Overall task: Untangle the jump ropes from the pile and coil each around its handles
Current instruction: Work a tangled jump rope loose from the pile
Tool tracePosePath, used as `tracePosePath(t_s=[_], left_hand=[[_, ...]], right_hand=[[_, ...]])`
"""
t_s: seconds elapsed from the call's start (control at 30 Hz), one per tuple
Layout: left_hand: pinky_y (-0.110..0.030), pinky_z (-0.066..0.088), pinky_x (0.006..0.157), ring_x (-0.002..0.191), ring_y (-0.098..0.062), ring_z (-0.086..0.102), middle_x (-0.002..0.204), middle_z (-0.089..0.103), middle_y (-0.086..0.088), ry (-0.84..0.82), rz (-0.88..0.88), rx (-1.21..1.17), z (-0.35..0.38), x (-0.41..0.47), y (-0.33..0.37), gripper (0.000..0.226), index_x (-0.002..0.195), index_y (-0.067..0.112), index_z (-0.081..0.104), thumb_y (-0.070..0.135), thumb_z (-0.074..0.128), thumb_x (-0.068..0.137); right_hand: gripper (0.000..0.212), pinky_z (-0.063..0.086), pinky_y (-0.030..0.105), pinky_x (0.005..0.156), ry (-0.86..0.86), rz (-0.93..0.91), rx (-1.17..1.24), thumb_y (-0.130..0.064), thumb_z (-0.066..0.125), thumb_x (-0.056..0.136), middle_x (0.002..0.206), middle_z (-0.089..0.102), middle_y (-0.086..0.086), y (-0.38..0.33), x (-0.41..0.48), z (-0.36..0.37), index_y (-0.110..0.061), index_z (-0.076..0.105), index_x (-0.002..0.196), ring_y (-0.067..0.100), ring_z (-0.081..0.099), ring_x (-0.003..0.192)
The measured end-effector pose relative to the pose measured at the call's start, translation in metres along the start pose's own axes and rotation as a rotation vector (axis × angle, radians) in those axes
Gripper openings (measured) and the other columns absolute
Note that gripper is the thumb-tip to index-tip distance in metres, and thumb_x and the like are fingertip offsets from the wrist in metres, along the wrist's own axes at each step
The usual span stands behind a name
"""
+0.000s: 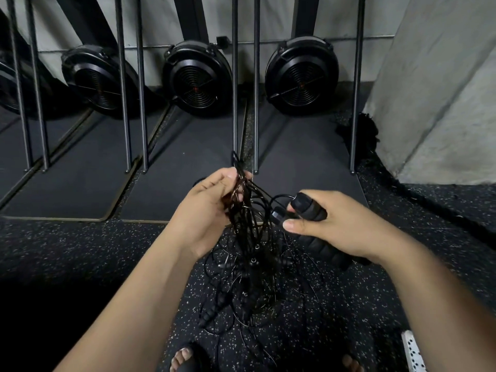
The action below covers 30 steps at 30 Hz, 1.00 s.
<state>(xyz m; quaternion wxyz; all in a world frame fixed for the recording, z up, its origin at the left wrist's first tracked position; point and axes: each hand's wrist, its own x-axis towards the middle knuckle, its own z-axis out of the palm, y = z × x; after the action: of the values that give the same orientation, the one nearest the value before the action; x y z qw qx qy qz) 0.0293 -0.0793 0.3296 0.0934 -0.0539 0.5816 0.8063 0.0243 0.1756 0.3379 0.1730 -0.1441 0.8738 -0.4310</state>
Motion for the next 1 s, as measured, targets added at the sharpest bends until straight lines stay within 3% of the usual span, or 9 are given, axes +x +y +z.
tracePosePath(t_s=[0.13,0.23,0.37,0.5,0.57,0.67,0.77,0.9,1.0], left_hand=[[-0.025,0.045,0.064,0.068,-0.010,0.046,0.077,0.050,0.005,-0.060,-0.037,-0.076,0.005,-0.003,0.006,0.021,0.100,0.017,0.067,0.027,0.052,0.109],[-0.027,0.046,0.063,0.068,-0.013,0.048,0.078,0.048,0.001,-0.092,-0.022,0.042,0.003,-0.004,0.008,0.021,0.097,0.015,0.063,0.031,0.054,0.107],[-0.024,0.053,0.070,0.078,-0.011,0.058,0.085,0.059,0.003,-0.041,0.051,0.322,-0.001,-0.004,0.009,0.029,0.096,0.013,0.065,0.032,0.051,0.112],[-0.044,0.048,0.085,0.095,-0.026,0.056,0.102,0.058,-0.009,-0.072,-0.012,0.307,-0.006,-0.001,0.006,0.027,0.104,0.010,0.060,0.030,0.045,0.113],[-0.046,0.047,0.089,0.101,-0.028,0.056,0.110,0.060,-0.011,-0.092,-0.024,0.265,-0.007,0.001,0.004,0.028,0.112,0.014,0.067,0.024,0.041,0.108],[-0.043,0.049,0.096,0.105,-0.025,0.062,0.116,0.069,-0.015,-0.076,0.013,0.335,-0.005,0.001,0.002,0.052,0.129,0.020,0.071,0.003,0.036,0.094],[-0.050,0.045,0.111,0.114,-0.032,0.066,0.123,0.075,-0.012,-0.015,0.083,0.453,-0.007,0.004,-0.004,0.056,0.125,0.016,0.074,-0.011,0.039,0.090],[-0.048,0.047,0.094,0.098,-0.021,0.061,0.108,0.073,-0.007,-0.020,0.116,0.457,-0.006,0.007,-0.013,0.053,0.133,0.031,0.072,-0.006,0.049,0.102],[-0.044,0.045,0.088,0.093,-0.017,0.054,0.098,0.067,0.002,-0.089,0.159,0.534,-0.005,0.009,-0.017,0.048,0.146,0.041,0.060,0.010,0.057,0.109]], right_hand=[[0.026,0.060,0.036,0.085,0.128,-0.037,-0.104,-0.049,0.082,0.090,0.097,0.076,-0.018,0.001,0.006,-0.001,-0.042,0.070,0.112,0.005,0.071,0.087],[0.028,0.056,0.035,0.086,0.152,-0.058,-0.195,-0.051,0.083,0.088,0.096,0.074,-0.018,0.000,0.008,-0.003,-0.041,0.069,0.110,0.005,0.066,0.088],[0.025,0.052,0.030,0.078,0.142,-0.102,-0.082,-0.046,0.084,0.090,0.095,0.075,-0.020,-0.003,0.002,-0.004,-0.039,0.071,0.110,0.000,0.068,0.085],[0.023,0.049,0.021,0.072,0.158,-0.170,0.053,-0.035,0.083,0.093,0.090,0.074,-0.021,-0.012,-0.003,-0.005,-0.035,0.074,0.114,-0.003,0.067,0.075],[0.023,0.047,0.013,0.070,0.160,-0.203,0.088,-0.033,0.083,0.093,0.089,0.074,-0.022,-0.017,-0.004,-0.004,-0.035,0.075,0.114,-0.004,0.067,0.076],[0.020,0.045,0.008,0.072,0.177,-0.233,0.124,-0.029,0.083,0.094,0.090,0.074,-0.019,-0.019,-0.005,-0.004,-0.032,0.075,0.112,-0.003,0.066,0.079],[0.019,0.047,0.010,0.072,0.173,-0.236,0.174,-0.028,0.082,0.094,0.086,0.072,-0.016,-0.020,-0.006,-0.006,-0.030,0.076,0.111,-0.002,0.064,0.076],[0.023,0.054,0.022,0.085,0.189,-0.226,0.168,-0.033,0.082,0.094,0.101,0.077,-0.009,-0.021,-0.006,-0.007,-0.036,0.075,0.115,0.011,0.072,0.094],[0.023,0.053,0.028,0.084,0.210,-0.214,0.198,-0.032,0.082,0.094,0.100,0.077,-0.010,-0.019,-0.005,-0.007,-0.035,0.075,0.117,0.007,0.071,0.091]])
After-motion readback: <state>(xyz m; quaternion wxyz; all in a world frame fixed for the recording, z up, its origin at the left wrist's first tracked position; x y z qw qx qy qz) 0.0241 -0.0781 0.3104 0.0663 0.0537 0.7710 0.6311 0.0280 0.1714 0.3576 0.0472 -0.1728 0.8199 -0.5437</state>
